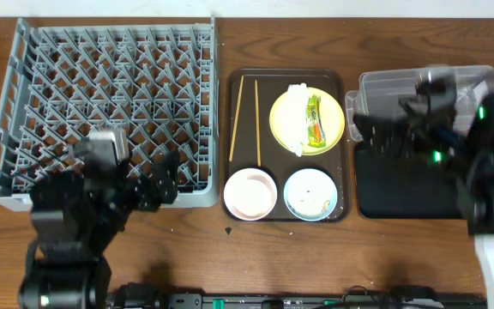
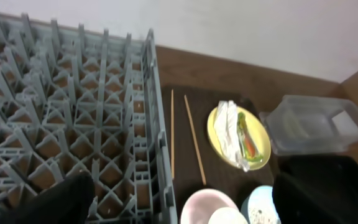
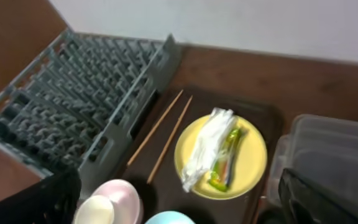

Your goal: Sort waste into correct bins and load items into the dishwasher

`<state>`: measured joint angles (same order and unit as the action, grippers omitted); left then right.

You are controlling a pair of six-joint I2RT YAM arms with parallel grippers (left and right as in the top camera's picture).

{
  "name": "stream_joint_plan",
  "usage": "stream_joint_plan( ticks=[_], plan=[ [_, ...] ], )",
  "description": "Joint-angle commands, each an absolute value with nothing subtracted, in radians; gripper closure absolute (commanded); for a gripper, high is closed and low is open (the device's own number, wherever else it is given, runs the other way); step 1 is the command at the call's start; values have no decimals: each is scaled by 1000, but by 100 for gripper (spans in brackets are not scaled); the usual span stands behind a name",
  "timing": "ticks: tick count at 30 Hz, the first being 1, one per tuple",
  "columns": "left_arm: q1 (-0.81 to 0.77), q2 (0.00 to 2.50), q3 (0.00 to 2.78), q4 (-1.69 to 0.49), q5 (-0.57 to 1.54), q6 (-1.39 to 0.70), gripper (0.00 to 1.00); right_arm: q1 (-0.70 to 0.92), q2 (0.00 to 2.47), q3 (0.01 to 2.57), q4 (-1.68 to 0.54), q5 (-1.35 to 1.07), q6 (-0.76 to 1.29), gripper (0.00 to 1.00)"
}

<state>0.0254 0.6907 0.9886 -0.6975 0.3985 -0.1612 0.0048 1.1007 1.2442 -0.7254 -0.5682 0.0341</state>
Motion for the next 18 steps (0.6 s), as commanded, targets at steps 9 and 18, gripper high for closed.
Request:
stream_joint_plan(
  ticks=[9, 18],
  plan=[
    [30, 796, 1019, -768, 437, -171, 8, 205, 1361, 1287, -878, -501, 89, 18],
    [30, 793, 1019, -824, 431, -170, 8, 657, 1574, 1269, -936, -197, 254, 42]
  ],
)
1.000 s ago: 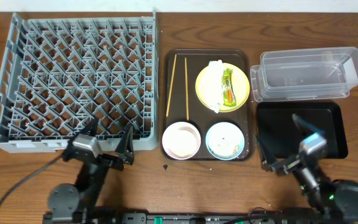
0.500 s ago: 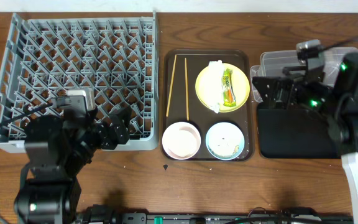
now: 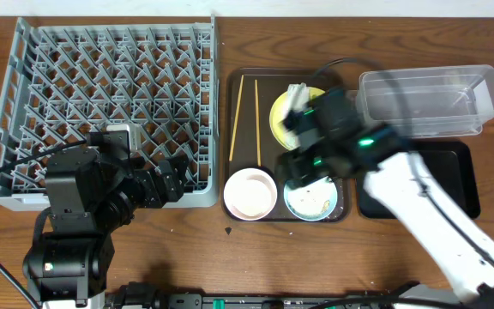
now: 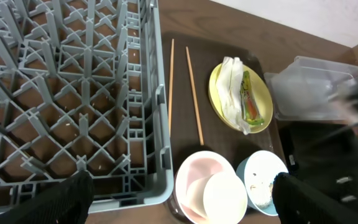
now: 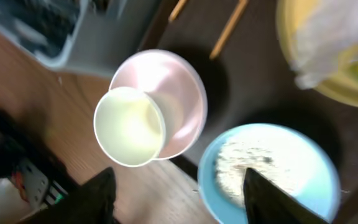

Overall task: Sort waste into correct bins and load items into the dishwasher
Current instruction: 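Grasp the white tissue on the yellow plate with the right gripper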

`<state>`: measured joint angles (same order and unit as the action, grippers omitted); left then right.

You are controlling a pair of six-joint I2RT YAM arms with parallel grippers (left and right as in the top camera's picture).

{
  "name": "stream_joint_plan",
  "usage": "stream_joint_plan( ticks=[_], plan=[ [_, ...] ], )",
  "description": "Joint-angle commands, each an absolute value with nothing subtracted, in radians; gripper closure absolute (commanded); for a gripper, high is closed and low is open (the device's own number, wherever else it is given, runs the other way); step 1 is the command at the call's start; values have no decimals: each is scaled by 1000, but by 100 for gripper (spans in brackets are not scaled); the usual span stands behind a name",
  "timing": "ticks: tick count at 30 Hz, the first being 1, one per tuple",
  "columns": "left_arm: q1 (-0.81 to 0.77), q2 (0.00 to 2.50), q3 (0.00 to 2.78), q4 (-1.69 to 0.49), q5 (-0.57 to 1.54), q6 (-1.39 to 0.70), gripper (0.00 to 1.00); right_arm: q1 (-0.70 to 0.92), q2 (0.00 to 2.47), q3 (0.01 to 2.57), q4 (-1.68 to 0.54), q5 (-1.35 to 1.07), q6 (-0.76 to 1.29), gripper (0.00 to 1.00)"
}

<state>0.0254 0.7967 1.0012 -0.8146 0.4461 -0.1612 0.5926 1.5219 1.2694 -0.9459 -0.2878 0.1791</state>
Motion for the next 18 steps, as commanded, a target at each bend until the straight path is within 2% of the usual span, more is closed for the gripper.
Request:
stream_joint_plan(
  ticks=[1, 2, 3, 6, 8, 13, 15, 18],
  plan=[
    [30, 791, 1019, -835, 405, -171, 8, 685, 1612, 1268, -929, -183, 273, 55],
    [30, 788, 1020, -848, 377, -173, 8, 693, 1631, 1268, -923, -173, 289, 64],
    [30, 783, 1024, -866, 335, -194, 8, 694, 1645, 1268, -912, -163, 304, 66],
    [30, 773, 1043, -937, 157, -237, 8, 673, 1649, 1270, -862, -161, 315, 60],
    [30, 769, 1056, -972, 112, -242, 8, 639, 1639, 1271, -824, -153, 315, 49],
    [30, 765, 1057, -995, 149, -242, 8, 539, 1673, 1269, -717, 0, 339, 48],
    [30, 765, 1057, -999, 148, -242, 8, 502, 1735, 1269, -611, 97, 345, 48],
    [30, 765, 1057, -999, 149, -242, 8, 477, 1815, 1269, -518, 113, 353, 47]
  ],
)
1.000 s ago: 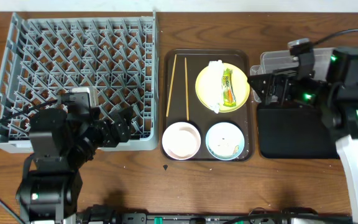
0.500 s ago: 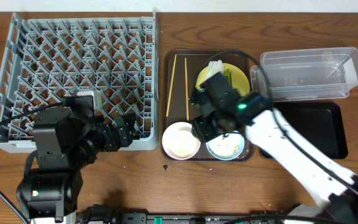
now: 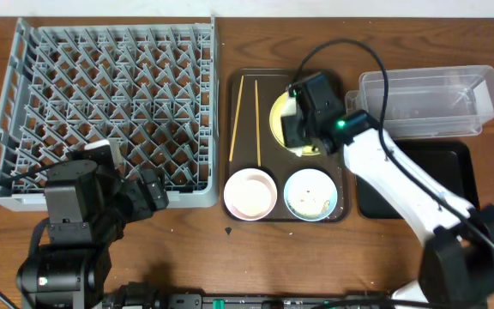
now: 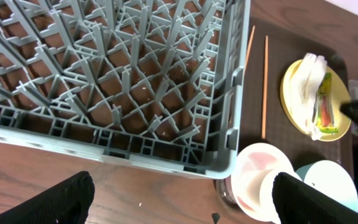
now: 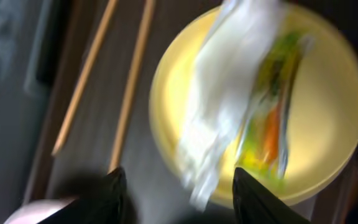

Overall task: Sort waste into correct bins and load items into the dishwasher
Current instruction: 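Grasp the white tissue on the yellow plate with the right gripper, then drop the tissue into the clear plastic bin with the right gripper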

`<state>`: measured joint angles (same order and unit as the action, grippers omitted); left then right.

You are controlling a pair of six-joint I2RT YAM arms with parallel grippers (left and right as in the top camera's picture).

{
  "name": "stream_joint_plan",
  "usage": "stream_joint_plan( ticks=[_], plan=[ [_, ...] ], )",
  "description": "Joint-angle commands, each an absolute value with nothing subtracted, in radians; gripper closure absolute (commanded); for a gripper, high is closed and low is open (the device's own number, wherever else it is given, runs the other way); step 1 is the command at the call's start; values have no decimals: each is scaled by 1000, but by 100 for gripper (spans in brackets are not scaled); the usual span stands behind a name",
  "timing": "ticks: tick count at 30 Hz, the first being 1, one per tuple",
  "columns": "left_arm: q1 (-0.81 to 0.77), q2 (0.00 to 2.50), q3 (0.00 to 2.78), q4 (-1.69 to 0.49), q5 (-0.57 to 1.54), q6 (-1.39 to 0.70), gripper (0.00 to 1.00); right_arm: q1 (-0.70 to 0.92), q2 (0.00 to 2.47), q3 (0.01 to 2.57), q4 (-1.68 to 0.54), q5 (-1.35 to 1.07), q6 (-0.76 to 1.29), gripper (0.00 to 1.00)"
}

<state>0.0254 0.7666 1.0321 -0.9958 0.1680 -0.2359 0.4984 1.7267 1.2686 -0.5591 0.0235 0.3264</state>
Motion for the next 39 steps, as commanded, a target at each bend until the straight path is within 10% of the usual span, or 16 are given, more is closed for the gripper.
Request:
stream_joint_plan(
  ticks=[1, 7, 13, 16, 32, 35, 39],
  plan=[
    [30, 765, 1057, -999, 149, -242, 8, 474, 1858, 1269, -485, 102, 373, 47],
    [30, 765, 1057, -999, 148, -242, 8, 481, 2014, 1269, -395, 99, 434, 47],
    [30, 765, 1057, -999, 148, -242, 8, 477, 2008, 1270, -393, 34, 465, 95],
    [30, 765, 1057, -999, 148, -242, 8, 457, 1896, 1271, -424, -20, 484, 99],
    [30, 765, 1057, -999, 148, -242, 8, 14, 1670, 1266, -557, 186, 585, 96],
    [30, 765, 1057, -999, 148, -242, 8, -14, 1716, 1266, -485, 136, 570, 64],
    [30, 765, 1057, -999, 148, -242, 7, -1, 1656, 1275, -451, -77, 522, 53]
  ],
)
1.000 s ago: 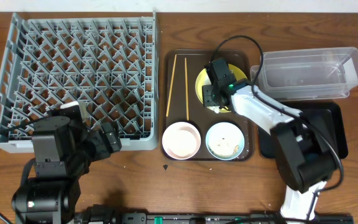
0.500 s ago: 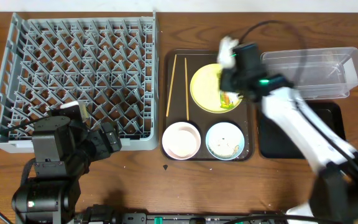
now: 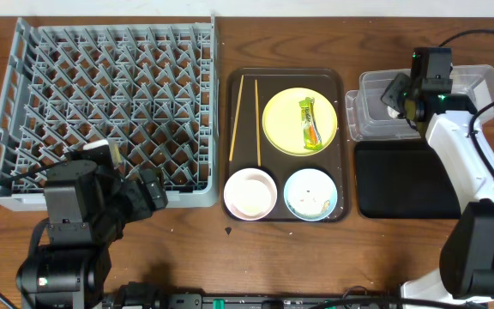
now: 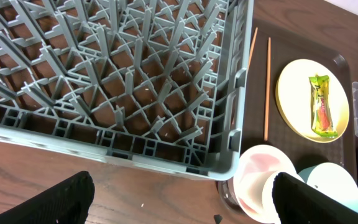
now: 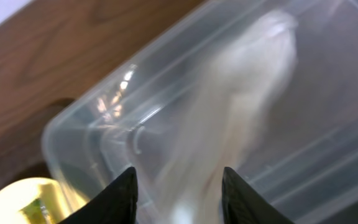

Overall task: Sort waste into correct bins and load items into the dishwasher
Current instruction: 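Drop the tissue into the clear plastic bin with the right gripper, then grasp the green food wrapper and drop it into the clear bin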

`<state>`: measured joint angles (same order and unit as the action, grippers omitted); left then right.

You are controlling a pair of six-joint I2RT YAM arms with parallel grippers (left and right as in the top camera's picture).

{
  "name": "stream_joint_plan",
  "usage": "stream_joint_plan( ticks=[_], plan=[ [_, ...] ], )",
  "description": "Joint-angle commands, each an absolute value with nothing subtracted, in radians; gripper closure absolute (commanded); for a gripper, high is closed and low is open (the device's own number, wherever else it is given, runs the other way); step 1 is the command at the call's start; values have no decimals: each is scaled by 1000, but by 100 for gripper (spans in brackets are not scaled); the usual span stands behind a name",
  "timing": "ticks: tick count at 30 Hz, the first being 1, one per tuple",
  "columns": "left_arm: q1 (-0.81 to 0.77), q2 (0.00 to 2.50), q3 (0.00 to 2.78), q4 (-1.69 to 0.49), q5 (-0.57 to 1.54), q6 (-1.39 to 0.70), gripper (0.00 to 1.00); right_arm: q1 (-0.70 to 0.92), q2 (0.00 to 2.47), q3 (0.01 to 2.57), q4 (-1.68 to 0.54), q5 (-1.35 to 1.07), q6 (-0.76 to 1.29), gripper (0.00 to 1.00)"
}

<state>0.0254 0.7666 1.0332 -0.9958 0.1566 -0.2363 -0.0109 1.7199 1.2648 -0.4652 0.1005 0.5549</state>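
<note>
My right gripper (image 3: 399, 93) hangs over the left end of the clear plastic bin (image 3: 461, 86), shut on a white napkin (image 5: 241, 106) that shows blurred between its fingers (image 5: 124, 193). On the brown tray (image 3: 286, 75), the yellow plate (image 3: 286, 129) carries only a green snack wrapper (image 3: 310, 122). Two chopsticks (image 3: 257, 120) lie to the plate's left. A pink bowl (image 3: 249, 193) with a white cup in it and a blue bowl (image 3: 310, 193) sit at the tray's front. My left gripper (image 4: 182, 200) is open over the table, at the front edge of the grey dish rack (image 3: 110, 103).
A black bin (image 3: 406, 184) lies in front of the clear bin, right of the tray. A small dark crumb (image 3: 228, 230) rests on the wooden table in front of the tray. The rack fills the left half of the table.
The napkin has left the yellow plate and is now in my right gripper over the clear bin. The right arm moved from the plate to the right. The left arm stayed put.
First my right arm stood over the bins, with napkin and wrapper on the plate. Then it was above the bowls at the tray's front, then open at the plate's napkin. Now it holds the napkin over the clear bin. My left gripper shifted slightly by the rack's front.
</note>
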Motion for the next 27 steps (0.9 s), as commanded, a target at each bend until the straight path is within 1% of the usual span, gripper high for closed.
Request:
stream_joint_plan(
  ticks=[1, 4, 6, 7, 8, 11, 12, 16, 19, 20, 21, 23, 24, 25, 27],
  plan=[
    [30, 765, 1057, -999, 148, -242, 8, 7, 1638, 1275, -453, -130, 521, 51],
    [30, 765, 1057, -999, 148, -242, 8, 89, 1577, 1275, -485, -300, 456, 49],
    [30, 765, 1057, -999, 148, -242, 8, 165, 1573, 1274, -521, -273, 398, 49],
    [30, 765, 1057, -999, 148, -242, 8, 220, 1584, 1271, -544, -216, 367, 46],
    [30, 765, 1057, -999, 148, -242, 8, 286, 1606, 1264, -567, -99, 351, 41],
    [30, 765, 1057, -999, 148, -242, 8, 392, 1697, 1251, -583, 184, 343, 35],
    [30, 765, 1057, -999, 148, -242, 8, 413, 1750, 1251, -562, 230, 343, 31],
    [30, 765, 1057, -999, 148, -242, 8, 417, 1903, 1251, -461, 239, 343, 31],
    [30, 765, 1057, -999, 148, -242, 8, 411, 1981, 1251, -422, 193, 343, 32],
    [30, 765, 1057, -999, 148, -242, 8, 411, 2006, 1251, -414, 165, 343, 35],
    [30, 765, 1057, -999, 148, -242, 8, 413, 2030, 1251, -407, 147, 343, 42],
    [30, 765, 1057, -999, 149, -242, 8, 413, 2048, 1251, -404, 145, 343, 69],
    [30, 765, 1057, -999, 148, -242, 8, 412, 2045, 1253, -406, 145, 344, 95],
    [30, 765, 1057, -999, 148, -242, 8, 406, 2023, 1259, -424, 145, 361, 99],
    [30, 765, 1057, -999, 148, -242, 8, 389, 1960, 1265, -458, 145, 420, 99]
  ],
)
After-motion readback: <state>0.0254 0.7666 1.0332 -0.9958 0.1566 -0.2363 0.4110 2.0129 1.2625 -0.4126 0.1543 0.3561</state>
